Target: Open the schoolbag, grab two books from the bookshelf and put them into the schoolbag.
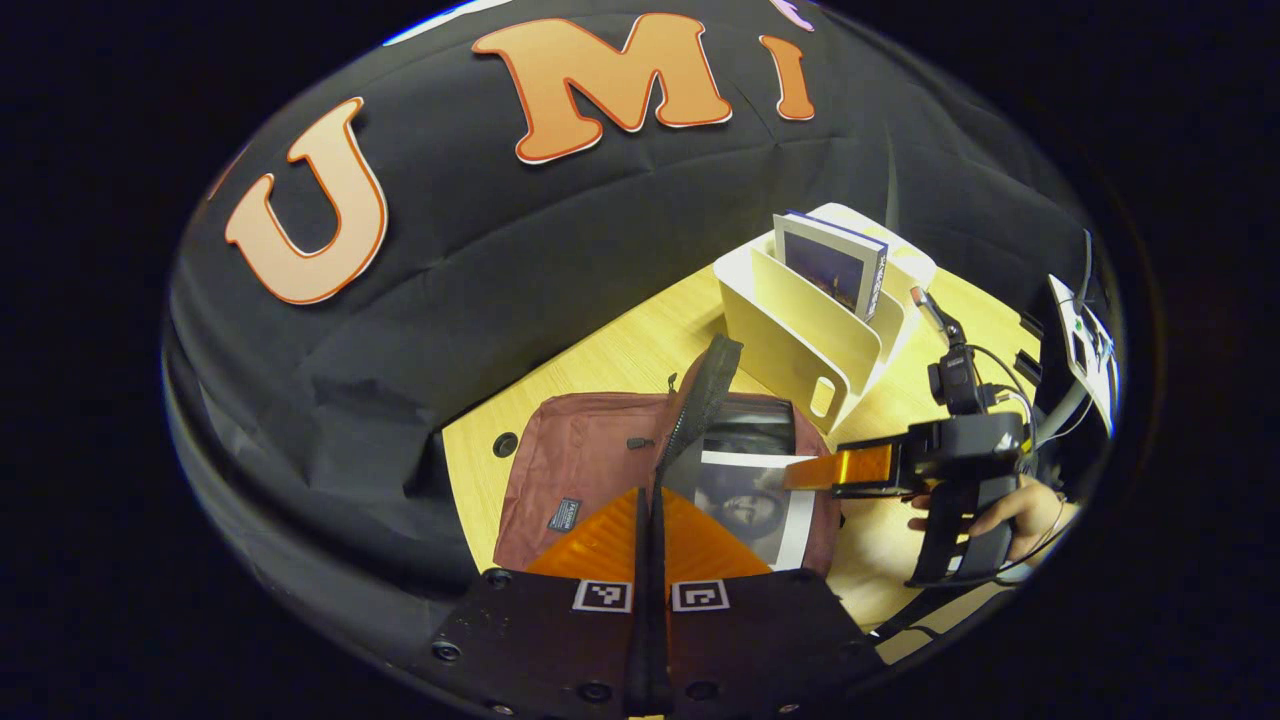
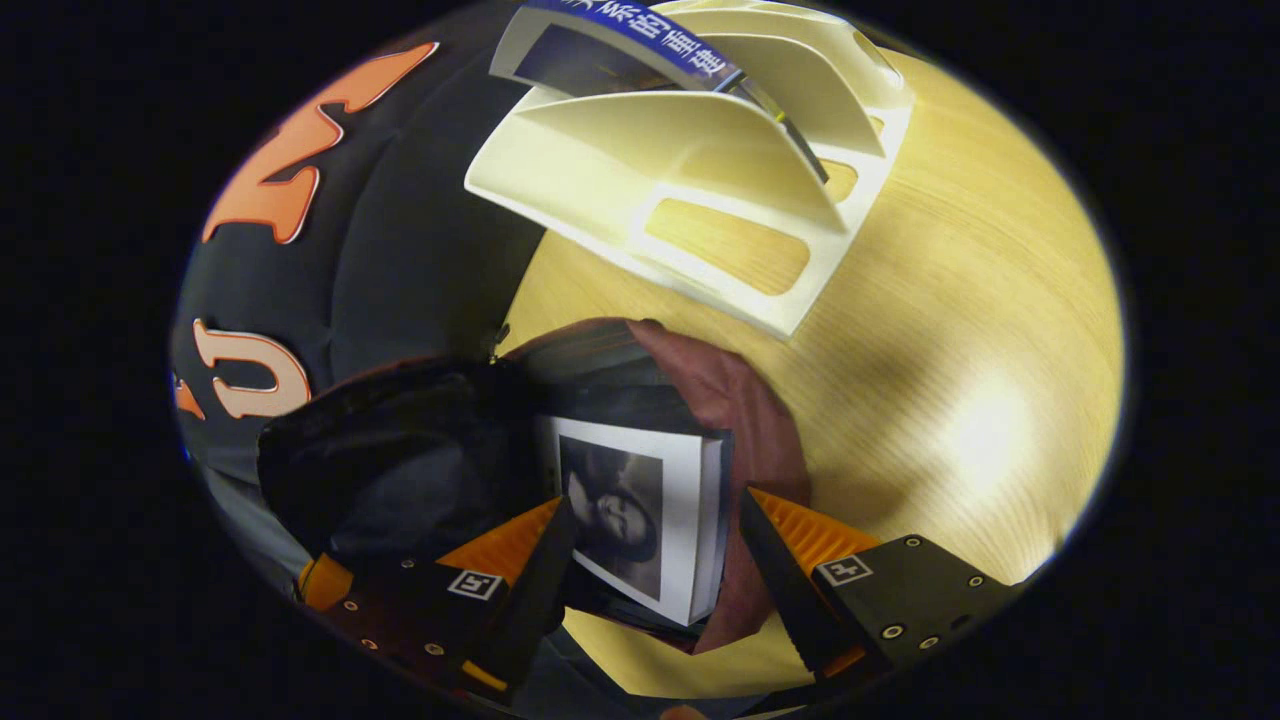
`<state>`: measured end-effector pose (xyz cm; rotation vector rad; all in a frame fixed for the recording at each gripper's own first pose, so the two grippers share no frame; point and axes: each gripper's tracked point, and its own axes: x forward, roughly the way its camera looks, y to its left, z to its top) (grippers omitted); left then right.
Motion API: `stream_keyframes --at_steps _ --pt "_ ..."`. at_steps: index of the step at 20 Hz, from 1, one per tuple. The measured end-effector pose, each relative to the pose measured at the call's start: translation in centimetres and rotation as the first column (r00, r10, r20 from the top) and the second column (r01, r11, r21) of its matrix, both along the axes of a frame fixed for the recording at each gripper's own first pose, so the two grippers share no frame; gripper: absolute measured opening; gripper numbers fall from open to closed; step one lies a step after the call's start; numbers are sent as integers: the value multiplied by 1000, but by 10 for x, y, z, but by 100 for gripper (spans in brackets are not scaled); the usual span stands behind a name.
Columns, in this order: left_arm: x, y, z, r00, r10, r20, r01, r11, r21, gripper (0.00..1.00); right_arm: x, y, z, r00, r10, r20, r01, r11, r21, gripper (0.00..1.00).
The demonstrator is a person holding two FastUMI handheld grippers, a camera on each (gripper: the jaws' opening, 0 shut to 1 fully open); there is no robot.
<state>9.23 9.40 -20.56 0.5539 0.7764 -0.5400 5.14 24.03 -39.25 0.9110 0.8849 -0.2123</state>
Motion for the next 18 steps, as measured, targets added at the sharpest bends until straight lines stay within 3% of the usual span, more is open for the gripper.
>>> stream_keyframes --at_steps 4,8,11,14,18 --pt "1 7 -7 1000 7 -13 -7 1000 -6 0 -8 -38 9 998 -54 -9 54 998 -12 98" --pt "6 9 -11 1000 6 -21 -7 1000 -12 0 -27 -89 29 999 -36 -26 32 992 -121 98" --pt "9 9 -14 1000 3 -25 -3 1000 -14 1 -34 -121 66 998 51 -37 -58 966 -253 98" --pt "9 9 -18 999 0 -38 -1 1000 -23 0 -33 -147 114 988 142 -57 -153 907 -393 98" --pt "12 11 -19 999 1 -44 -2 1000 -20 1 -12 -149 181 969 239 -67 -244 867 -433 98"
